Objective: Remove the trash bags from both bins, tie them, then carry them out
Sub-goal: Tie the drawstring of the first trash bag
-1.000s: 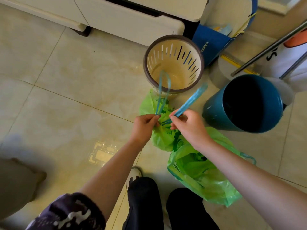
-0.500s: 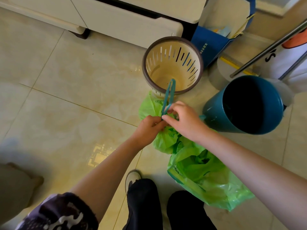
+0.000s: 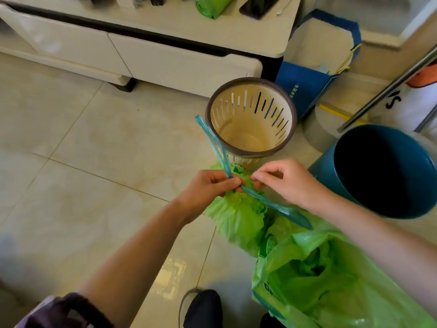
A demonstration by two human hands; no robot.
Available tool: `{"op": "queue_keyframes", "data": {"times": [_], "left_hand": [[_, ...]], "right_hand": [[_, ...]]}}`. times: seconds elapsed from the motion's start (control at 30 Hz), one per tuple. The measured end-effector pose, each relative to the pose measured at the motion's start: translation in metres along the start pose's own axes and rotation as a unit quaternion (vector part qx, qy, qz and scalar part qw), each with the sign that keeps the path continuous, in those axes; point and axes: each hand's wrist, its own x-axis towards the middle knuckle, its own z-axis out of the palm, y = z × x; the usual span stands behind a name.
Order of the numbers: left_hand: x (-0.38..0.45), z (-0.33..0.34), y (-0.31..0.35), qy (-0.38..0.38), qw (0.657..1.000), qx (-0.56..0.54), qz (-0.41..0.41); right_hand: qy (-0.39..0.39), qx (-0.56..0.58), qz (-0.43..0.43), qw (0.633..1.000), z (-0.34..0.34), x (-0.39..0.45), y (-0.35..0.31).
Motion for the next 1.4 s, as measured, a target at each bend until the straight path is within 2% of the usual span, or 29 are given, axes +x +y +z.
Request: {"op": "queue_keyframes", "data": {"times": [0.07,0.2,0.33,0.63,0.8,0.93,1.03,1.13,1.27,1.4], "left_hand": [[0.002,-0.002,0.000,-0.022,0.999,0.033,0.009],[0.005,-0.008,-0.004,-0.053,0.995,0.075,0.040],[0.008,-0.013,-0.010,-0.046,0.991,0.102,0.074],[0.011,-0.007,-0.017,0.028,0.978,0.170,0.113],[0.010,0.004,-0.007,0.082,0.950,0.251,0.169],[0.016,0.007,-0.008,0.143,0.912,0.317,0.219],[0.025,0.003,-0.014,0.170,0.895,0.318,0.262],[0.033,-0.003,-0.017,0.184,0.893,0.292,0.289],[0.042,-0.008,-0.018,0.230,0.911,0.221,0.263],[0.045,-0.018,-0.022,0.202,0.932,0.186,0.238]], "right_hand": [[0.000,0.012,0.003,1.000,0.005,0.007,0.012],[-0.072,0.060,-0.013,0.996,0.024,0.015,0.025],[-0.053,0.057,-0.055,0.995,0.040,0.022,0.037],[-0.040,0.051,-0.082,0.995,0.042,0.029,0.040],[-0.051,0.067,-0.067,0.994,0.035,0.028,0.039],[-0.071,0.090,-0.057,0.992,0.028,0.033,0.034],[-0.087,0.135,-0.033,0.986,0.023,0.045,0.035],[-0.122,0.190,-0.017,0.974,0.021,0.059,0.037],[-0.132,0.173,-0.032,0.975,0.024,0.071,0.036],[-0.118,0.154,-0.046,0.980,0.029,0.075,0.039]]}}
